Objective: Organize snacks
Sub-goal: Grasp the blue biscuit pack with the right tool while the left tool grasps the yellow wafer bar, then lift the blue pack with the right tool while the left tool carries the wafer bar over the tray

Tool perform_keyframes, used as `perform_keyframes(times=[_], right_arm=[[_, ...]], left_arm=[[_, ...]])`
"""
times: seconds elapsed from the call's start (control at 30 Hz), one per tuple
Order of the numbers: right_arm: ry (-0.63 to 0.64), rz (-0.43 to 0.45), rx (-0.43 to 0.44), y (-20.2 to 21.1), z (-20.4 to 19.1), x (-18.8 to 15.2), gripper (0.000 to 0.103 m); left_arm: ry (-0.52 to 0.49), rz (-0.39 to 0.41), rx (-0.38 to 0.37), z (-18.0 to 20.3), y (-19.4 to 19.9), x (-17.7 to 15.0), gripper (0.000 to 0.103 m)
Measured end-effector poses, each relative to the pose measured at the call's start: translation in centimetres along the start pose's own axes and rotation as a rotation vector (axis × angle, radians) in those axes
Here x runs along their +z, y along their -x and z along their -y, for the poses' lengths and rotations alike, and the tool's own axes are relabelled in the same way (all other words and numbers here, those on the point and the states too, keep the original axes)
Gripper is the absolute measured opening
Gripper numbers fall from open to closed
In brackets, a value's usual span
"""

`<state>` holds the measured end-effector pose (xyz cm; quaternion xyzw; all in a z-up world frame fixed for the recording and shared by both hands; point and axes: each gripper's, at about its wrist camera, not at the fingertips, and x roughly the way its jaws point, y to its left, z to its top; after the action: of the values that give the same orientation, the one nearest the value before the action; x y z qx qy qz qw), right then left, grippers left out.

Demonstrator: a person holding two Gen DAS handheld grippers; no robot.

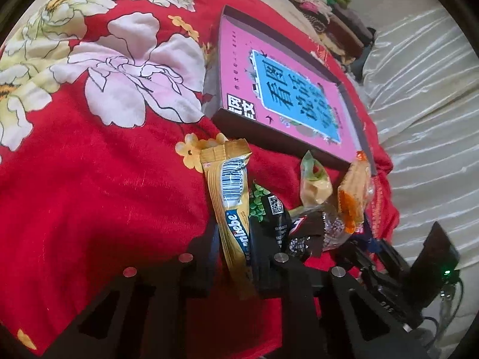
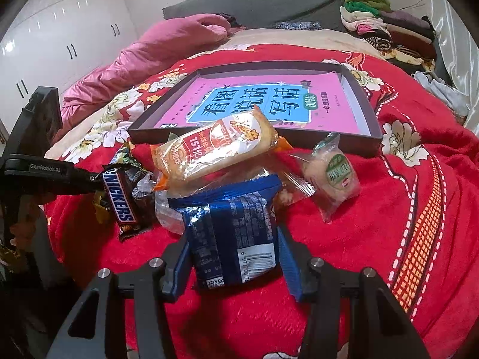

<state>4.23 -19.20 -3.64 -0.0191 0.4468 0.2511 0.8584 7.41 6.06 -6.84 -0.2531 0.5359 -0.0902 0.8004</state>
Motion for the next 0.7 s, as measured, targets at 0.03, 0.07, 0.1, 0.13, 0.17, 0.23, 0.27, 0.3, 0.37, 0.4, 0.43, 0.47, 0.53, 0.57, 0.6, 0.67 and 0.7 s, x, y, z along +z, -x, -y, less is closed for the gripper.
perform_keyframes(times=[0.03,0.07,0.1,0.13,0.17,0.23,0.27,0.3,0.37,0.4,0.43,0.47,0.53,0.57,0.6,0.67,0.7], right_arm=[[0.003,0.001,0.000,-0.1,0.0,0.1,0.052],[0.005,0.001,0.000,-0.3,-0.1,0.1,0.052],[0.009,-0.002,0.000,-0.4,-0.1,0.2,0.052],[0.009,-0.004,0.004,-0.6,-0.1,0.3,0.052],[0.001,-0.003,0.013,-0.7,0.0,0.4,0.052],[-0.023,0.002,0.036,-0.6,0.4,0.5,0.052],[-0.039,0.006,0.047,-0.4,0.7,0.5,0.052],[-0.051,0.011,0.054,-0.3,0.9,0.5,0.052],[-0.061,0.025,0.054,0.3,1.0,0.4,0.052],[-0.064,0.030,0.053,0.5,1.0,0.4,0.052],[-0.068,0.034,0.054,0.8,1.1,0.4,0.052],[-0.072,0.038,0.054,1.0,1.1,0.3,0.052],[-0.080,0.043,0.055,1.5,1.1,0.2,0.052],[-0.083,0.046,0.054,1.7,1.1,0.2,0.052],[-0.083,0.052,0.048,2.0,1.1,0.1,0.052],[-0.081,0.062,0.036,2.4,1.1,0.1,0.052],[-0.082,0.070,0.033,2.7,1.0,0.2,0.052]], left_arm=[[-0.003,0.000,0.006,-0.1,0.1,-0.1,0.019],[-0.007,0.000,0.013,0.0,0.0,0.0,0.019],[-0.009,-0.002,0.019,0.0,-0.1,0.0,0.019],[-0.009,-0.004,0.019,-0.1,-0.2,0.1,0.019],[-0.007,-0.007,0.015,-0.2,-0.4,0.2,0.019],[0.007,-0.006,-0.002,-0.7,-0.4,0.2,0.016],[0.006,-0.002,-0.012,-0.8,-0.3,0.2,0.015],[0.000,0.000,-0.014,-0.8,-0.2,0.1,0.015],[-0.014,0.010,-0.021,-0.6,0.1,0.0,0.013],[-0.019,0.015,-0.027,-0.5,0.4,-0.1,0.013],[-0.028,0.018,-0.028,-0.4,0.6,-0.1,0.013],[-0.032,0.022,-0.028,-0.3,0.8,-0.2,0.013],[-0.041,0.030,-0.035,-0.1,1.3,-0.3,0.013],[-0.047,0.036,-0.033,0.0,1.6,-0.4,0.013],[-0.052,0.042,-0.033,0.1,1.9,-0.5,0.013],[-0.057,0.052,-0.037,0.2,2.5,-0.6,0.013],[-0.064,0.063,-0.034,0.3,2.8,-0.7,0.013]])
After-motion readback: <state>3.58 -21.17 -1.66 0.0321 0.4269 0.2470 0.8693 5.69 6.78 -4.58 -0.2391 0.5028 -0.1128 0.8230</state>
